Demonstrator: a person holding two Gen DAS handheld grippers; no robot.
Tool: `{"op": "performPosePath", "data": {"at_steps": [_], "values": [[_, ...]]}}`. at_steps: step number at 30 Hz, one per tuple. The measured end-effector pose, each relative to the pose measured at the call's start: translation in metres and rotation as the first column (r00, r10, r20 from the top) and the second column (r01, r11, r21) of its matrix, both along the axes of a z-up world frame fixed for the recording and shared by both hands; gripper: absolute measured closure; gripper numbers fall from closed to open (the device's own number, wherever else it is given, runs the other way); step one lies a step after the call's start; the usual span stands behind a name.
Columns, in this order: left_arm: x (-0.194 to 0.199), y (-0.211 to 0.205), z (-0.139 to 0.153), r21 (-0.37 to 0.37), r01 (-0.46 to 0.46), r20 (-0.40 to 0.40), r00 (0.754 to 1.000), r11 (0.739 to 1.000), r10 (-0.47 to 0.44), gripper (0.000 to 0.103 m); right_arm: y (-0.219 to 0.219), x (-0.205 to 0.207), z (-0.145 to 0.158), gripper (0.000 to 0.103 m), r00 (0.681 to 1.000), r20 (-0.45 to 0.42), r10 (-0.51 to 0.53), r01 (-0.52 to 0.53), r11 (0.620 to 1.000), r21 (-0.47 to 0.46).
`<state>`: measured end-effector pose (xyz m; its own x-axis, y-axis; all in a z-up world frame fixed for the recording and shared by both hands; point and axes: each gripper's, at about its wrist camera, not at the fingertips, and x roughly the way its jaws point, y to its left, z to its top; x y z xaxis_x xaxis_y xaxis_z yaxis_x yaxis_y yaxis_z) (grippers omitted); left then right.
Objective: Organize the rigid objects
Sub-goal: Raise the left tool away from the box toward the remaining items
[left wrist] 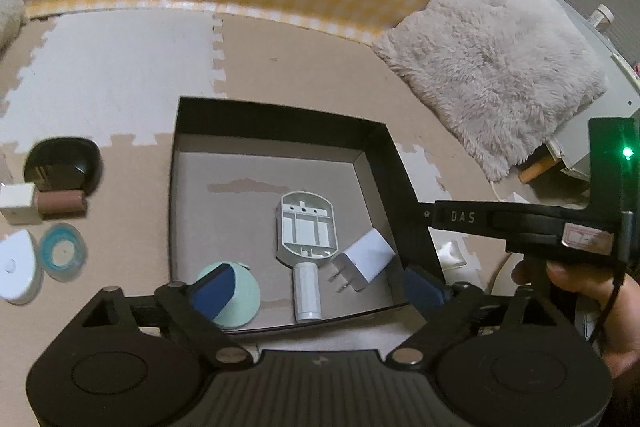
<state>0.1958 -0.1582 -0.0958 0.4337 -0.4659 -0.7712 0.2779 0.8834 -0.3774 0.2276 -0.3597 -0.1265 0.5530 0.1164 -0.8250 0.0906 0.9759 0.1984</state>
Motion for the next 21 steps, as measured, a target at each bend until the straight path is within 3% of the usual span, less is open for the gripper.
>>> {"op": "performPosePath", "data": {"at_steps": [8,21], "values": [[-0.005,0.013,0.015,0.042,0.010,0.058,0.998,0.999,-0.012,0.000,0.000,0.000,0.000,0.098,1.000,0.000,-0.001,0.001,1.000,0.002],[-0.009,0.051,0.034,0.117,0.003,0.142,0.990,0.993,-0.020,0.000,0.000,0.000,0.000,0.098,1.000,0.000,0.000,0.000,1.000,0.001]]}}
